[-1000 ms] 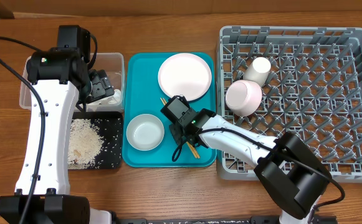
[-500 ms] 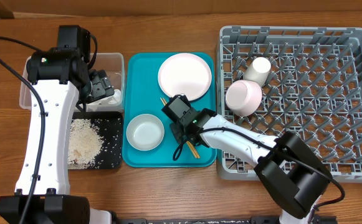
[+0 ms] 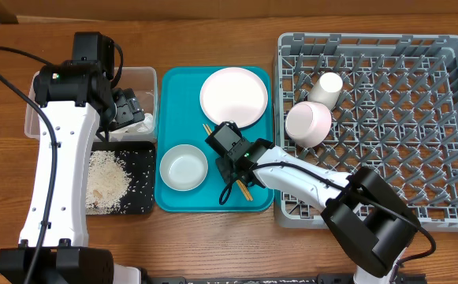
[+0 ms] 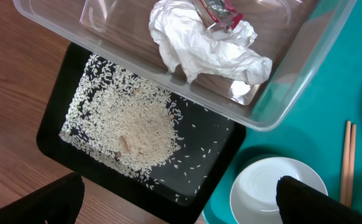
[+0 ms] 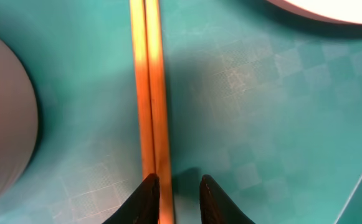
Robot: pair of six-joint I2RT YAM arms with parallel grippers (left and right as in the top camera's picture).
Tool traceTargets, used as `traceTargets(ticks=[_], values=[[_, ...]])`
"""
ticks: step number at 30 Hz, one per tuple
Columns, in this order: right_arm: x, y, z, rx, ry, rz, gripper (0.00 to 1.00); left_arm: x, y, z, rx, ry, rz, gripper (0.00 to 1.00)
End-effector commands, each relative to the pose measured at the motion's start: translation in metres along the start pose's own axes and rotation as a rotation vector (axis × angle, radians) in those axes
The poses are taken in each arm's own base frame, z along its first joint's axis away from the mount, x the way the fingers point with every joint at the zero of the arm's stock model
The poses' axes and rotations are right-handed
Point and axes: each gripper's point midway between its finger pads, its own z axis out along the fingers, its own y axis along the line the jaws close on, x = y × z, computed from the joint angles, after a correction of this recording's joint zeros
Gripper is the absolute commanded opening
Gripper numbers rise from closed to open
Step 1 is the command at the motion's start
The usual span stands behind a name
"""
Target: Sort waste into correct bins and load items into the dishwasher
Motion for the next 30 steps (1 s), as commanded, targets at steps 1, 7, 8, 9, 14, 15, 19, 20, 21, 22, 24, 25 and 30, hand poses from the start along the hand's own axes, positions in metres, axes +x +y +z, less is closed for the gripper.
traceTargets(ticks=[1,7,8,9,14,15,19,20,21,22,24,25,30], values=[[-0.004,0.001,-0.007,-0.022,-0.017,0.006,0.24,-0.004,0.002,-0.004,-0.006,-0.019,-0.009,1.00],[-0.004,0.001,-0.007,-0.022,-0.016,0.006,0.24,-0.004,0.002,-0.004,-0.006,-0.019,-0.009,1.00],[-0.003,0.001,-0.007,-0.022,-0.014,0.005,0.25,-0.004,0.002,-0.004,-0.006,-0.019,-0.009,1.00],[-0.003,0.001,-0.007,-0.021,-0.013,0.005,0.25,-0.004,0.002,-0.004,-0.006,-0.019,-0.009,1.00],[-0.003,0.001,-0.007,-0.020,-0.013,0.005,0.25,-0.004,0.002,-0.004,-0.006,-0.019,-0.009,1.00],[-0.003,0.001,-0.007,-0.020,-0.012,0.005,0.25,-0.004,0.002,-0.004,-0.006,-0.019,-0.009,1.00],[-0.001,0.000,-0.003,-0.015,-0.002,0.003,0.32,-0.004,0.002,-0.004,-0.006,-0.019,-0.009,1.00],[0.000,0.000,-0.001,-0.015,0.001,-0.005,0.32,-0.004,0.002,-0.004,-0.006,-0.019,-0.009,1.00],[0.001,0.000,0.002,-0.013,0.006,-0.018,0.33,-0.004,0.002,-0.004,-0.006,-0.019,-0.009,1.00],[0.002,0.000,0.004,-0.012,0.010,-0.020,0.33,-0.004,0.002,-0.004,-0.006,-0.019,-0.009,1.00],[0.005,-0.001,0.008,-0.008,0.020,-0.021,0.33,-0.004,0.002,-0.004,-0.006,-0.019,-0.009,1.00],[0.005,0.000,0.008,-0.008,0.021,-0.022,0.33,-0.004,0.002,-0.004,-0.006,-0.019,-0.009,1.00],[0.002,0.005,0.008,-0.039,0.010,-0.019,0.32,-0.004,0.002,-0.004,-0.006,-0.019,-0.009,1.00]])
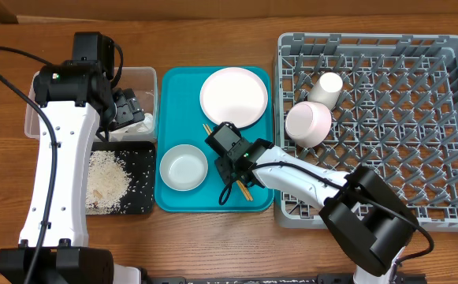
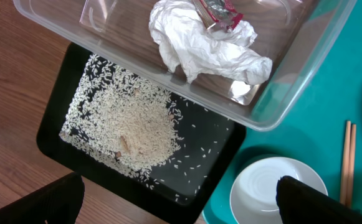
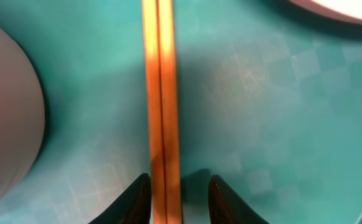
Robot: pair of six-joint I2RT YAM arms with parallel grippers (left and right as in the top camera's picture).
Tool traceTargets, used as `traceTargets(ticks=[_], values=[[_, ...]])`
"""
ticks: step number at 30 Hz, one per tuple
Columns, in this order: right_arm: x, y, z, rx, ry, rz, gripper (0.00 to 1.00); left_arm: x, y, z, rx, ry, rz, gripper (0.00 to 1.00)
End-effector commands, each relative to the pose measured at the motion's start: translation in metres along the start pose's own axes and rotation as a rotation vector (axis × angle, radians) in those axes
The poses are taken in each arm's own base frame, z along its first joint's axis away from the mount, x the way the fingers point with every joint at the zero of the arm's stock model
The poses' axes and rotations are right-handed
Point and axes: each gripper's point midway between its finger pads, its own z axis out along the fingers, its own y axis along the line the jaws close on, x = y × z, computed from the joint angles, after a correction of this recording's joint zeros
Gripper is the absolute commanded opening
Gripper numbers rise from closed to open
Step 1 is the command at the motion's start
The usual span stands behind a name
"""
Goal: Sort waste into correct bins and load items into the dishwasher
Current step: 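Lift one chopstick off the tray with the right gripper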
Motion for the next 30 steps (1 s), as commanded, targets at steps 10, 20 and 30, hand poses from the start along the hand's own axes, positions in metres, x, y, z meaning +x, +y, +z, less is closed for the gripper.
traceTargets(ticks=[10,20,30], values=[[-0.022,0.008,-0.030,-0.054,-0.049,0.006,0.32,-0.004,0.002,-0.004,-0.006,-0.019,-0.009,1.00],[-0.015,-0.003,-0.025,-0.031,-0.025,0.020,0.32,-0.004,0.002,-0.004,-0.006,-0.019,-0.009,1.00],[-0.005,-0.012,-0.015,-0.022,-0.013,0.034,0.32,-0.004,0.002,-0.004,-0.006,-0.019,-0.009,1.00]])
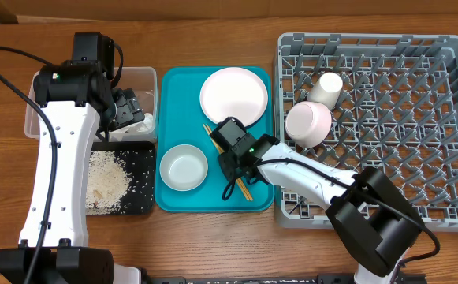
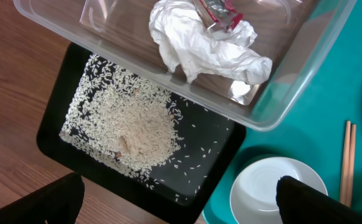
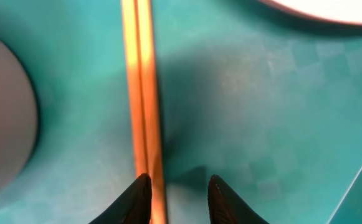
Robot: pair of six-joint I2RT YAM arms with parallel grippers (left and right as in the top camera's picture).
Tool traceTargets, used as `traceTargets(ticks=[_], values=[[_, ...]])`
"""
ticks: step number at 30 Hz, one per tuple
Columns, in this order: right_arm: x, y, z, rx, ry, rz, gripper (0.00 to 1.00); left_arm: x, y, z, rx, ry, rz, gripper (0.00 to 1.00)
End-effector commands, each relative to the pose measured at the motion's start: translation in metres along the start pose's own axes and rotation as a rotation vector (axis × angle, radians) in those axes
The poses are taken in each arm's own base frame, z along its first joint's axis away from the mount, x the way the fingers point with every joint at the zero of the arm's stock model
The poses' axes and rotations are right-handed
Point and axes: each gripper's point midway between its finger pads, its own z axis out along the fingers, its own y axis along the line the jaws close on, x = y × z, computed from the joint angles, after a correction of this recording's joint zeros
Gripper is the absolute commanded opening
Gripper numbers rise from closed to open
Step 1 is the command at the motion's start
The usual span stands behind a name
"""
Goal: Sort waste into correct bins and load items into the dishwasher
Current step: 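Lift one chopstick off the tray with the right gripper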
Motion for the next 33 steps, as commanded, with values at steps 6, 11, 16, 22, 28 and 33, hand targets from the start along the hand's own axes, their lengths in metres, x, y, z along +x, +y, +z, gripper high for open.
traceTargets(ticks=[6,11,16,22,28,33], values=[[-0.0053,-0.0019,-0.0095,-0.009,-0.028,0.006,0.32,-0.0038,0.0025,-0.0036,-0.006,-0.019,-0.009,1.00],[-0.0042,0.0016,-0.0096,-0.027,-0.022,0.005,0.32,-0.0038,0.0025,-0.0036,-0.006,-0.019,-0.009,1.00],[-0.0036,0.0026,-0.0096,-0.034,-0.019,0.005,0.32,-0.0038,0.0025,-0.0036,-0.006,-0.019,-0.009,1.00],[-0.0036,0.0028,-0.0095,-0.034,-0.019,0.005,0.32,-0.0038,0.0025,-0.0036,-0.006,-0.019,-0.009,1.00],[-0.0039,0.0026,-0.0095,-0.034,-0.020,0.005,0.32,-0.0038,0.0025,-0.0036,-0.006,-0.019,-0.009,1.00],[-0.0041,0.0028,-0.0079,-0.035,-0.026,0.005,0.32,-0.0038,0.0025,-0.0036,-0.006,-0.019,-0.009,1.00]])
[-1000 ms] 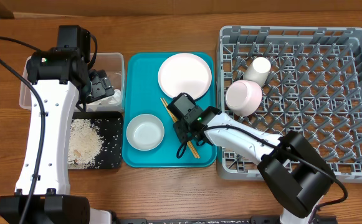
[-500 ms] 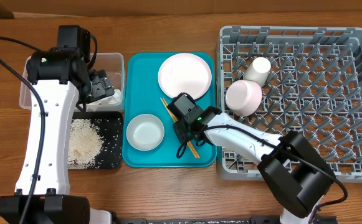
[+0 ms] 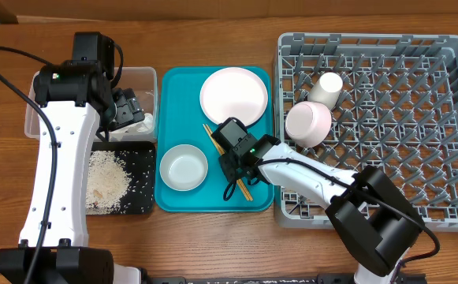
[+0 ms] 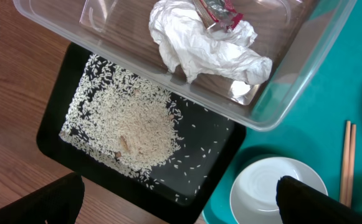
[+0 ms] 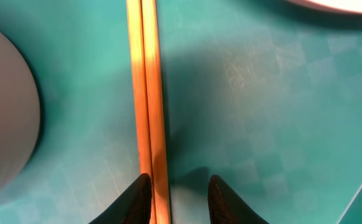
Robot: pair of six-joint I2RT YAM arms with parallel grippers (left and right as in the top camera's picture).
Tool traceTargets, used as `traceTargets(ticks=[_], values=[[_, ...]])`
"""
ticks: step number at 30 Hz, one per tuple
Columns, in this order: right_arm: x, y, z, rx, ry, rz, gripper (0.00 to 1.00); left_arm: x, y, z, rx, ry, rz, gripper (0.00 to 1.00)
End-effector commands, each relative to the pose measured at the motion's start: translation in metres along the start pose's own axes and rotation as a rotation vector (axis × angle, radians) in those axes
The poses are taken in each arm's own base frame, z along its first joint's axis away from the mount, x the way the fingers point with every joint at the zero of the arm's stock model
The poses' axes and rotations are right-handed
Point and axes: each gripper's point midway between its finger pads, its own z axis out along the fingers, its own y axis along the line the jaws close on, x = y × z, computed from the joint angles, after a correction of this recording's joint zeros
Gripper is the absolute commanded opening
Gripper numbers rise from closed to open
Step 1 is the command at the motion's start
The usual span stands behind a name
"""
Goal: Sort waste into correct bins and load items into the dishwasher
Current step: 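Lift one chopstick off the tray with the right gripper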
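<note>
A pair of orange chopsticks (image 5: 146, 93) lies on the teal tray (image 3: 173, 87), also seen as chopsticks (image 3: 212, 135) from overhead. My right gripper (image 5: 177, 199) is low over them and open. The sticks run between its fingers, close against the left fingertip (image 5: 140, 199), with bare tray on the other side. A white bowl (image 3: 184, 167) and a white plate (image 3: 234, 96) share the tray. My left gripper (image 4: 181, 205) hangs wide open, holding nothing, over the black rice tray (image 4: 56, 140) and the clear bin (image 4: 293, 81).
The clear bin holds crumpled white tissue (image 4: 205, 46) and a red wrapper (image 4: 217, 11). Loose rice (image 4: 140, 127) covers the black tray. A grey dish rack (image 3: 418, 63) at the right carries a pink bowl (image 3: 308, 124) and a white cup (image 3: 325, 87).
In the right wrist view the chopsticks sit a touch further right between the fingers. The right gripper is still open at the same width. The left arm has not moved.
The right gripper stood low over the chopsticks with a narrow gap, the sticks by its left finger. Then its fingers were wider apart around the sticks. It has stayed there with small sideways shifts. The left arm has hung still over the bins throughout.
</note>
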Motion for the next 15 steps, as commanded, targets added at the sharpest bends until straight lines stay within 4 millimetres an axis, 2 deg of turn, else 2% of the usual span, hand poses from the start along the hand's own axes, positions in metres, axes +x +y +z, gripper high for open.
traceTargets(ticks=[1,8,15], values=[[-0.005,0.001,-0.008,-0.015,-0.033,0.002,0.32,-0.004,0.002,-0.004,-0.006,-0.019,-0.009,1.00],[0.005,-0.002,0.001,-0.014,-0.032,0.001,0.33,-0.004,0.002,-0.004,-0.006,-0.019,-0.010,1.00],[0.006,-0.005,0.005,-0.004,-0.046,0.003,0.31,-0.004,0.002,-0.004,-0.006,-0.019,-0.009,1.00]])
